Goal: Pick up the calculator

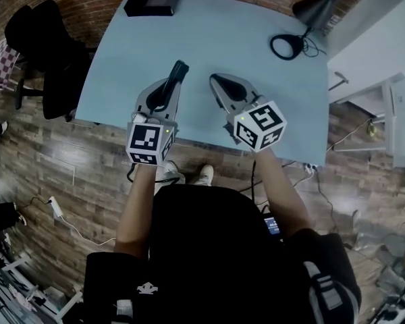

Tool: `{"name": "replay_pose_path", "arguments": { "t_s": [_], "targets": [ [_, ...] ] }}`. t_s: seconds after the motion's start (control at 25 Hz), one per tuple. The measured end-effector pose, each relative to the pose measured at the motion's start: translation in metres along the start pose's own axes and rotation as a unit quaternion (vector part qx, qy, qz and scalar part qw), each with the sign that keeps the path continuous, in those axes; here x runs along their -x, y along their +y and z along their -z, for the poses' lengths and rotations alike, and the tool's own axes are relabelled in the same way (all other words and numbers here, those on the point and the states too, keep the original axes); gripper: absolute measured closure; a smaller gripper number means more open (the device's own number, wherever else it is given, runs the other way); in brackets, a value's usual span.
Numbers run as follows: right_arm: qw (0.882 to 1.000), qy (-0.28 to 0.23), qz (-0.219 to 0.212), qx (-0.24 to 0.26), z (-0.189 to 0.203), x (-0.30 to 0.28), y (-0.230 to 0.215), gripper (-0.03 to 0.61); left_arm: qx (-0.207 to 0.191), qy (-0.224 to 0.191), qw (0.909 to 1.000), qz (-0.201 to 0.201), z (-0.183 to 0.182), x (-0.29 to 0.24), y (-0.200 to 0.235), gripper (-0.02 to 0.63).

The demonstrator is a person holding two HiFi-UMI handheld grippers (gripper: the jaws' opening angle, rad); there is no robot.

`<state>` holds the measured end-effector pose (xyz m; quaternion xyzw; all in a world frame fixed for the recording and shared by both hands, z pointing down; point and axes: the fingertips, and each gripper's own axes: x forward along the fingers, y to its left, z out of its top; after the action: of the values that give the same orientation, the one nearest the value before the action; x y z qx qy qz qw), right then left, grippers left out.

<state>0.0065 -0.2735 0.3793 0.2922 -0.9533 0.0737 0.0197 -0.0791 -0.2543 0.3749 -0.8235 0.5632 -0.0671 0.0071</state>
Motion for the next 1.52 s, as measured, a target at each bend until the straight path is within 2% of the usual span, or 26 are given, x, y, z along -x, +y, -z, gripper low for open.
{"name": "replay_pose_path", "arguments": {
  "t_s": [0.56, 1.24, 1.52],
  "targets": [
    [1.0, 0.01, -0.02, 0.004, 0.003, -0.035, 0.043, 0.574, 0.021, -0.01, 0.9995, -0.022, 0.003, 0.044, 0.042, 0.547],
    [1.0, 0.01, -0.002, 0.021, -0.002, -0.057, 0.138, 0.574, 0.048, -0.028, 0.9984, -0.004, 0.01, 0.125, 0.086, 0.547],
    [0.999, 0.017, 0.011, 0.035, -0.002, -0.057, 0.171, 0.574, 0.05, -0.038, 0.998, 0.007, 0.01, 0.156, 0.091, 0.548]
  ]
}}
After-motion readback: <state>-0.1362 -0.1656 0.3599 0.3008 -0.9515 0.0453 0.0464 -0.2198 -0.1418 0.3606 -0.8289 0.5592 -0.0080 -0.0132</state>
